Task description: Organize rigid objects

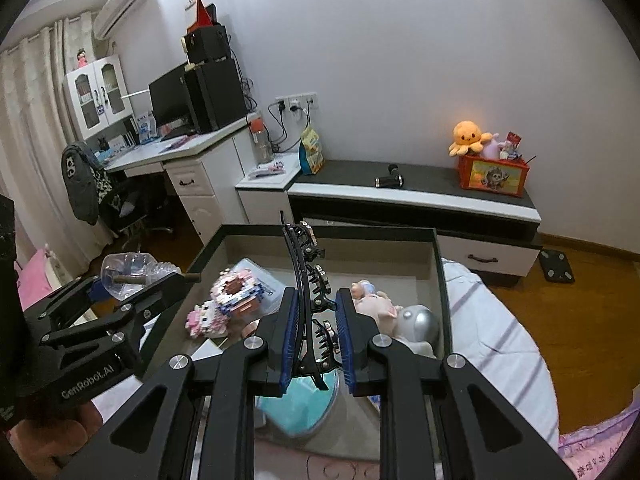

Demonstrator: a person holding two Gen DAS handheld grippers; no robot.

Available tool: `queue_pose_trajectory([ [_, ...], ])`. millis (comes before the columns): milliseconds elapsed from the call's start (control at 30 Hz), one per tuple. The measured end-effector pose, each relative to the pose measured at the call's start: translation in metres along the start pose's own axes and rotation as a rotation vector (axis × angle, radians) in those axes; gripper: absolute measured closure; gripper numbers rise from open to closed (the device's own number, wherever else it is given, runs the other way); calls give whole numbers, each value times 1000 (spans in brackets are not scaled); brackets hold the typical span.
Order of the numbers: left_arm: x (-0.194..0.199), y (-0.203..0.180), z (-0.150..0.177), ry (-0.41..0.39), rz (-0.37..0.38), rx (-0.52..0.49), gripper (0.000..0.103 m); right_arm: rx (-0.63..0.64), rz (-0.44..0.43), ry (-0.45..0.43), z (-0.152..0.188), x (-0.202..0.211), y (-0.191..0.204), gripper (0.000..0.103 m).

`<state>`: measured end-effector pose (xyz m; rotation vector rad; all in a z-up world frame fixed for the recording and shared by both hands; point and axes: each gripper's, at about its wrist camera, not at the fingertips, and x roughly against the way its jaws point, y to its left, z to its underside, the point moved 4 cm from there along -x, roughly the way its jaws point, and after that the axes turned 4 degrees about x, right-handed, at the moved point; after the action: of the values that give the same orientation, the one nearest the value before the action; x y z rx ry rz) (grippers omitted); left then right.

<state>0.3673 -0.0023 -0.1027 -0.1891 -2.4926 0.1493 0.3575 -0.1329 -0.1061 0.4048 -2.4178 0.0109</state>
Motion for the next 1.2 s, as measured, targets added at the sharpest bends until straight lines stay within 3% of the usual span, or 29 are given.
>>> queue_pose_trajectory([
  [300, -37, 0, 8, 70, -9, -7, 42, -3, 2, 68, 3, -38, -8, 84],
  [500, -40, 4, 14, 88, -26, -6, 39, -8, 9, 90, 9, -49, -13, 83],
  [567, -34, 5, 14, 78, -30, -7, 19, -17, 12, 91, 9, -48, -16, 68],
  [600, -31, 5, 14, 68, -35, -7, 15, -22, 17, 84, 9, -46, -17, 44],
  [633, -25, 7, 13, 47, -46, -4, 10, -28, 27, 71, 10, -42, -18, 28],
  [700, -15, 10, 12, 26, -43, 3, 2, -50, 22, 59, 9, -36, -21, 18],
  [767, -4, 11, 12, 8, -50, 9, 1, -65, 28, 57, 10, -30, -23, 14],
  [833, 8, 12, 13, -7, -57, 9, 0, -64, 60, 47, 11, -21, -22, 0],
  [1200, 82, 9, 31, -64, -87, 10, 0, -107, 85, -36, 24, 52, -6, 0],
])
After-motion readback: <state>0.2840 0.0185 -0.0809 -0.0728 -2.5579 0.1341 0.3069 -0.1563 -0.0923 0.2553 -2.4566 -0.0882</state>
